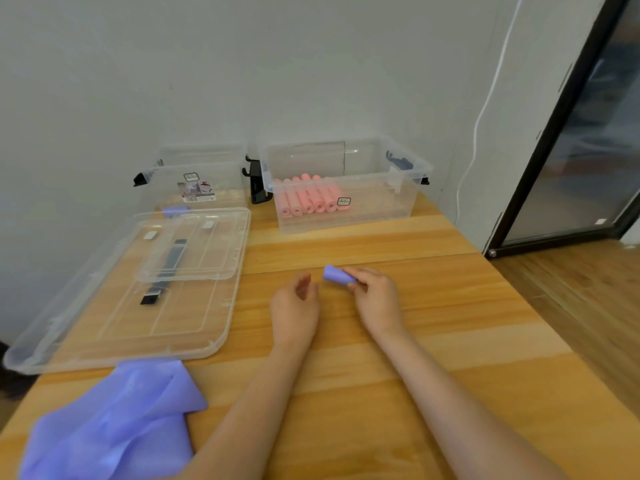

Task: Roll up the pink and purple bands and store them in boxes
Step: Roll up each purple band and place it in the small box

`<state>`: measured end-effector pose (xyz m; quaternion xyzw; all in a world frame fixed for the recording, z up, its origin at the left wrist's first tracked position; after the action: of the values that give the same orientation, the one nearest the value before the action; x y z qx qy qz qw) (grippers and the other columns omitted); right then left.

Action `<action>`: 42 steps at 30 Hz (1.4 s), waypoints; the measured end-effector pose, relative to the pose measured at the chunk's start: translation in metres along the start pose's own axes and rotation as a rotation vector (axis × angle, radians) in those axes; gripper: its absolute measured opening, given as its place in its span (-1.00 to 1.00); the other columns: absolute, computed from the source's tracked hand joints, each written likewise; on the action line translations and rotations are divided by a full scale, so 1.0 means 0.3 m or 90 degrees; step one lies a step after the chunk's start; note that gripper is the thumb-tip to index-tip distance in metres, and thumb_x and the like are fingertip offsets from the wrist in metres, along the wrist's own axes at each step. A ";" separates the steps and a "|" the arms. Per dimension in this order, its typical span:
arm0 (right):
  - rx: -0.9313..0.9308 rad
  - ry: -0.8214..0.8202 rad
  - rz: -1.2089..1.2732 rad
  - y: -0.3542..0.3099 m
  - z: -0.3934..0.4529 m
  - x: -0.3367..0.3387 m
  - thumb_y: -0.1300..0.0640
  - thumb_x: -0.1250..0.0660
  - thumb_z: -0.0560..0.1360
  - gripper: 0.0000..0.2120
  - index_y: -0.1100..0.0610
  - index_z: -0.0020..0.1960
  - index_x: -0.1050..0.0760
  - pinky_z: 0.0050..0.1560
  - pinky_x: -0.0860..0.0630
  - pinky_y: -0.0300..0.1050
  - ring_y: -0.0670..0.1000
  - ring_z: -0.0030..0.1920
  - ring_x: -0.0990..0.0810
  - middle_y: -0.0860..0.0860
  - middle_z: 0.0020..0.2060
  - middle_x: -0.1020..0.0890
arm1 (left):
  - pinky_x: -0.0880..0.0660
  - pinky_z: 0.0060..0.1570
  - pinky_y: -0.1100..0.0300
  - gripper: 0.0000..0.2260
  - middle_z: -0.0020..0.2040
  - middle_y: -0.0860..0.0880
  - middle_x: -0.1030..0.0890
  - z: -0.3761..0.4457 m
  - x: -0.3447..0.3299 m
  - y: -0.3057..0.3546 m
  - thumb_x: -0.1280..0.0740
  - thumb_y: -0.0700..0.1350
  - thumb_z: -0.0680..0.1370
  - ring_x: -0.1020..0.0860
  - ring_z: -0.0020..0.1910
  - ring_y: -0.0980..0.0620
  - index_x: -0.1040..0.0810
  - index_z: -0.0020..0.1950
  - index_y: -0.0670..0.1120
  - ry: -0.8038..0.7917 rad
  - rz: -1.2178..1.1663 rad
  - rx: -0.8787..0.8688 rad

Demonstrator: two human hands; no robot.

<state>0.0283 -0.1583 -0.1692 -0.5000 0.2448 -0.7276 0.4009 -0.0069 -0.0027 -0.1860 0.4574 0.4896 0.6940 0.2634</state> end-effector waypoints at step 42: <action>-0.022 0.047 0.310 -0.296 0.547 -0.031 0.31 -0.49 0.31 -0.78 0.03 -0.23 -0.55 -0.22 -0.42 -0.47 -0.32 -0.33 -0.54 -0.22 -0.31 -0.58 | -0.51 -0.20 0.31 -0.88 -0.14 -0.05 -0.56 0.608 -0.008 0.393 -0.20 -0.29 0.55 -0.58 -0.21 0.12 -0.52 -0.07 -0.17 -0.298 -0.469 0.025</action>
<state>0.1516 -0.0936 -0.0445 -0.4060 0.3850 -0.6228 0.5468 0.1667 0.0302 -0.0597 0.4018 0.5604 0.4221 0.5885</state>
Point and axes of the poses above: each hand's wrist, its own z-axis towards the middle knuckle, its own x-axis out of the back of the hand, y = z × x, the point moved 9 cm from there along z, towards the middle knuckle
